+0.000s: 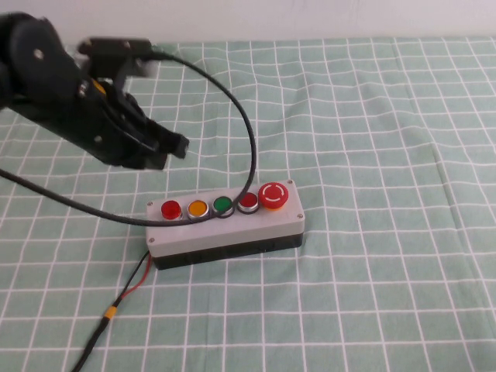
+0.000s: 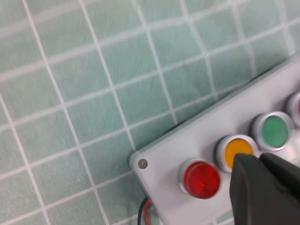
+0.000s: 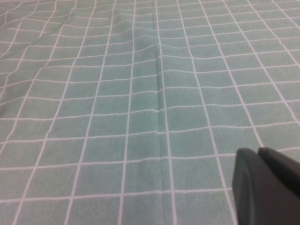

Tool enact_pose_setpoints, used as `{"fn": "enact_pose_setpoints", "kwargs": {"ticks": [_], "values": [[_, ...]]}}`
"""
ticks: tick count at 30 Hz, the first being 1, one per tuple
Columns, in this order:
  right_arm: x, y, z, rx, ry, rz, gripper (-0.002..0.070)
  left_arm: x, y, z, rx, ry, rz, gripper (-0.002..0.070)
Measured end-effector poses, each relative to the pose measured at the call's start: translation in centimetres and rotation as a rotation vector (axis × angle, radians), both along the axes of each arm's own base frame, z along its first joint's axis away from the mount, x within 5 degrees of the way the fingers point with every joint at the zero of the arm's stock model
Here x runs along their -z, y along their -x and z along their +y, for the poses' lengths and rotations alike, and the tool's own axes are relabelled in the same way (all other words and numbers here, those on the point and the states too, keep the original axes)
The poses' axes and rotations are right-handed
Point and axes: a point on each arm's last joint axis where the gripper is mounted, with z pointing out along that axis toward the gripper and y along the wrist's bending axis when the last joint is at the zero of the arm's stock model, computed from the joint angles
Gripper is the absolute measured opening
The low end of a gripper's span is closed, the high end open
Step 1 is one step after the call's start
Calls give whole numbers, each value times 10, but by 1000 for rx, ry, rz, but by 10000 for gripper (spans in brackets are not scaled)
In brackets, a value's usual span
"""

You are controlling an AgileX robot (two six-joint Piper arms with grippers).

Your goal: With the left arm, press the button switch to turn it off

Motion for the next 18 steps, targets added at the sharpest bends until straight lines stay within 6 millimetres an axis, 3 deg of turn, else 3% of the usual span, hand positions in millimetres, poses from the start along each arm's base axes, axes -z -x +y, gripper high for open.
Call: {"fn": "enact_pose_setpoints", "kwargs": {"ticks": [10, 18], "values": [[0, 0, 0, 0, 0, 0, -17, -84, 62, 21, 8, 78, -222, -2], [0, 0, 0, 0, 0, 0, -17, -124, 126, 42, 13, 118, -311, -2]]}}
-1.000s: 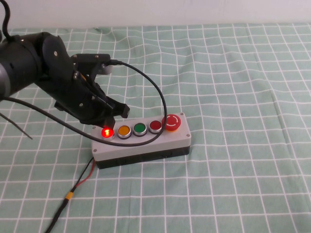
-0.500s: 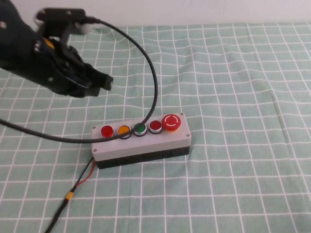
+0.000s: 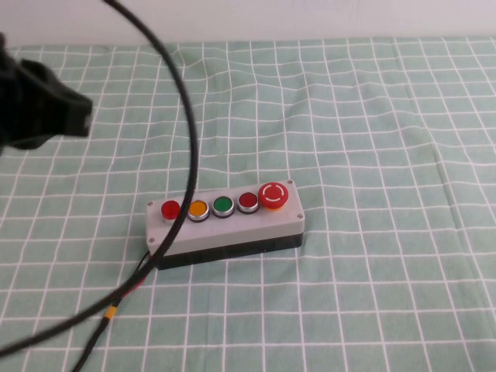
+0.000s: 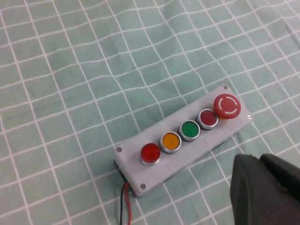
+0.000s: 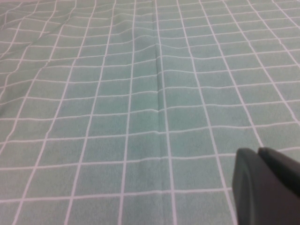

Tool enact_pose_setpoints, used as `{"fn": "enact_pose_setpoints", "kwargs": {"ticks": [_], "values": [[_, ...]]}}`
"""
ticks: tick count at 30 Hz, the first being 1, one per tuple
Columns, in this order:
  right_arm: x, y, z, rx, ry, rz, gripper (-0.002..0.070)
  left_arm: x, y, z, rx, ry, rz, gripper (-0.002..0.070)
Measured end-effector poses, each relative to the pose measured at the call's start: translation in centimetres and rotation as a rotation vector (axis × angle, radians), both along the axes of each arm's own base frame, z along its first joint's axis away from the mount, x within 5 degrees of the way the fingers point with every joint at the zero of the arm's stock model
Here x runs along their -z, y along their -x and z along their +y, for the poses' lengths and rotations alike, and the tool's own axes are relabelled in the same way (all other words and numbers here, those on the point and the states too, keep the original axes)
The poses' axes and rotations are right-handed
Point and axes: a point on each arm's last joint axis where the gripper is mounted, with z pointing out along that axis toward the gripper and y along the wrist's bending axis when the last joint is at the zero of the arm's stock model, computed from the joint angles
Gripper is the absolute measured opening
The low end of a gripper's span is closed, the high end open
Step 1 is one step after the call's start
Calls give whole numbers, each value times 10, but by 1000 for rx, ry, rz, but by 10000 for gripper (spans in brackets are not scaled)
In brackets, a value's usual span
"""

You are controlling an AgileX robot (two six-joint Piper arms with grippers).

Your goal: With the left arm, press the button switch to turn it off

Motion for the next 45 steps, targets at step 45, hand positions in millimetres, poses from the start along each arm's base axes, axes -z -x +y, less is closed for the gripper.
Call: {"fn": "enact_pose_setpoints", "kwargs": {"ticks": [45], "values": [[0, 0, 0, 0, 0, 0, -17, 104, 140, 50, -101, 153, -77, -2]]}}
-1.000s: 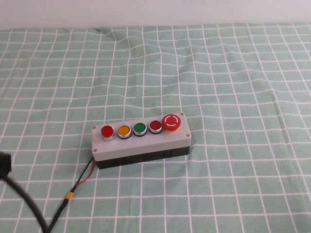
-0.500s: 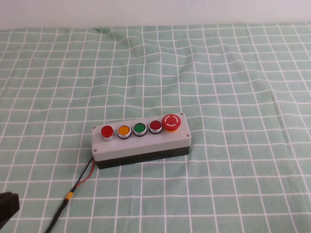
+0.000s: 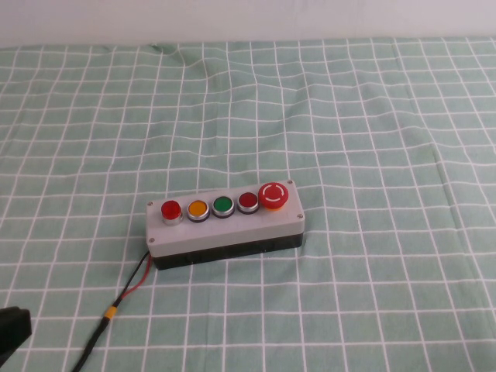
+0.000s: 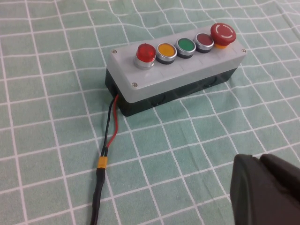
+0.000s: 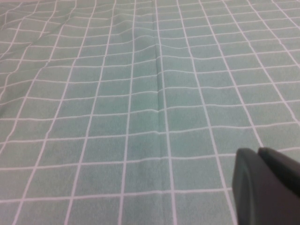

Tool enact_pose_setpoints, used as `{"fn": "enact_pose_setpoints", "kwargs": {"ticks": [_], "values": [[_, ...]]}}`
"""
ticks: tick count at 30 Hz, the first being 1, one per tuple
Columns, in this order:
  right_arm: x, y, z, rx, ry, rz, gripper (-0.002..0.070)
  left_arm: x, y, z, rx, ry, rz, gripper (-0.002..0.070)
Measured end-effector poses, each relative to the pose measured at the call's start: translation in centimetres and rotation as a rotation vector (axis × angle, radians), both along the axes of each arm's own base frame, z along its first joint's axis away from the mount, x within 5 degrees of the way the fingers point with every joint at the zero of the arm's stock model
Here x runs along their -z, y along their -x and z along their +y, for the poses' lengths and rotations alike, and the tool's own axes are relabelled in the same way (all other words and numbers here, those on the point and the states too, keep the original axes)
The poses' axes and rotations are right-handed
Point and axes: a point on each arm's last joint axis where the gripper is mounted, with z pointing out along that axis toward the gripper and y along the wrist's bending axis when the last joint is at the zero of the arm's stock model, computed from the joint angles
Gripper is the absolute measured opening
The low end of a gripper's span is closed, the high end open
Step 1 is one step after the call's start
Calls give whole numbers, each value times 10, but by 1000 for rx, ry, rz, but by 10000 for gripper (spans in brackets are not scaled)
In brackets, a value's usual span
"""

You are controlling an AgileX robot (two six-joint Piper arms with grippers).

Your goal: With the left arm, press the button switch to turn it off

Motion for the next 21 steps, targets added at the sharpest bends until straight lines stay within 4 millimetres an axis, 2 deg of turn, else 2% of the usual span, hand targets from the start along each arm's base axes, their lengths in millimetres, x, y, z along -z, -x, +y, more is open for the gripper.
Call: {"fn": "enact_pose_setpoints", "kwargs": {"ticks": [6, 12, 15, 21], "values": [[0, 0, 0, 0, 0, 0, -17, 0, 1, 1, -8, 11, -41, -2], [0, 0, 0, 0, 0, 0, -17, 4, 3, 11, -91, 23, -277, -2], [0, 0, 0, 0, 0, 0, -17, 19, 5, 16, -132, -3, -403, -2], [0, 0, 0, 0, 0, 0, -17, 72, 3, 21, -156, -90, -530, -2]]}}
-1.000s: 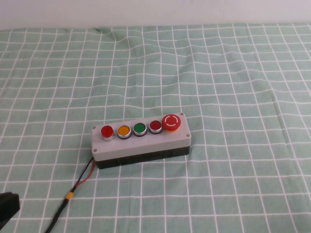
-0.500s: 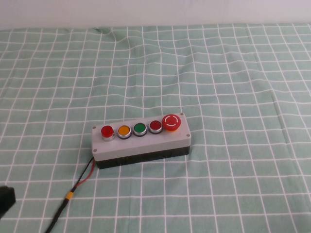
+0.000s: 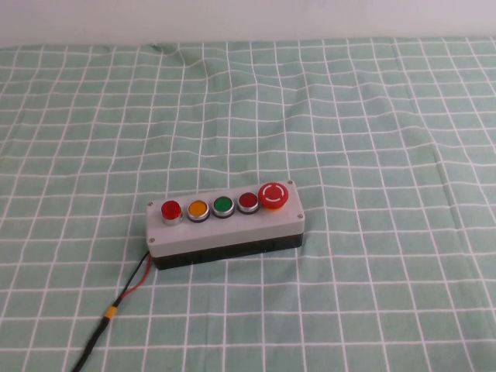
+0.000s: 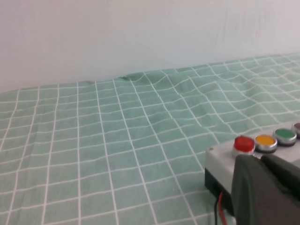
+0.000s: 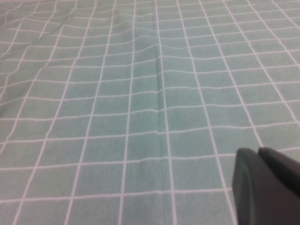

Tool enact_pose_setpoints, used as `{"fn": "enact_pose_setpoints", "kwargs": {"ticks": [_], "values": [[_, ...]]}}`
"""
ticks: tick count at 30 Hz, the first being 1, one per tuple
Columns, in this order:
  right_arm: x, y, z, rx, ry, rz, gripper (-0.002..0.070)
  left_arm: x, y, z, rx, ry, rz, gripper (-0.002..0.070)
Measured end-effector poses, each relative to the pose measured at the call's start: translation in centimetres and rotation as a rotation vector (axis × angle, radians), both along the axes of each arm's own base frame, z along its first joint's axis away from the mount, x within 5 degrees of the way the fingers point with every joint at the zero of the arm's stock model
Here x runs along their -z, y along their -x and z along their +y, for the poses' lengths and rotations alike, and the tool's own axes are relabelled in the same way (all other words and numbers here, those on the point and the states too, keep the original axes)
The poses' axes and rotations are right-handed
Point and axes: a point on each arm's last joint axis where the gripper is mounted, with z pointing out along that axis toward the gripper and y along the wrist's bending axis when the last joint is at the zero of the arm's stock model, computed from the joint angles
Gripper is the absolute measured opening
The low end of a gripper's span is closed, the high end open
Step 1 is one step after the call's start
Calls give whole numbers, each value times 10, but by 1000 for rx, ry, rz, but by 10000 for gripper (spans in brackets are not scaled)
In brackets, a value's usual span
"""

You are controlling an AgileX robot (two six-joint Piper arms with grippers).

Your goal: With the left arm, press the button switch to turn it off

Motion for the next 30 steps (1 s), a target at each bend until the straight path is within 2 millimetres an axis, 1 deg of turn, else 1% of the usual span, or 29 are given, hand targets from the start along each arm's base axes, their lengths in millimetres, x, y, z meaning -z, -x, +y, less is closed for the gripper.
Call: {"fn": "enact_pose_setpoints", "kwargs": {"ticks": [4, 6, 8, 15, 22, 30], "values": [[0, 0, 0, 0, 0, 0, -17, 35, -2, -1, 4, -17, -28, -2], [0, 0, 0, 0, 0, 0, -17, 53, -4, -2, 7, -26, -16, -2], [0, 0, 0, 0, 0, 0, -17, 64, -6, -2, 9, -34, 5, -2], [0, 0, 0, 0, 0, 0, -17, 73, -5, -1, 2, -60, 74, -2], [0, 0, 0, 0, 0, 0, -17, 84, -2, 1, -9, -86, 196, -2], [0, 0, 0, 0, 0, 0, -17, 85, -2, 1, -9, -86, 201, -2]]}}
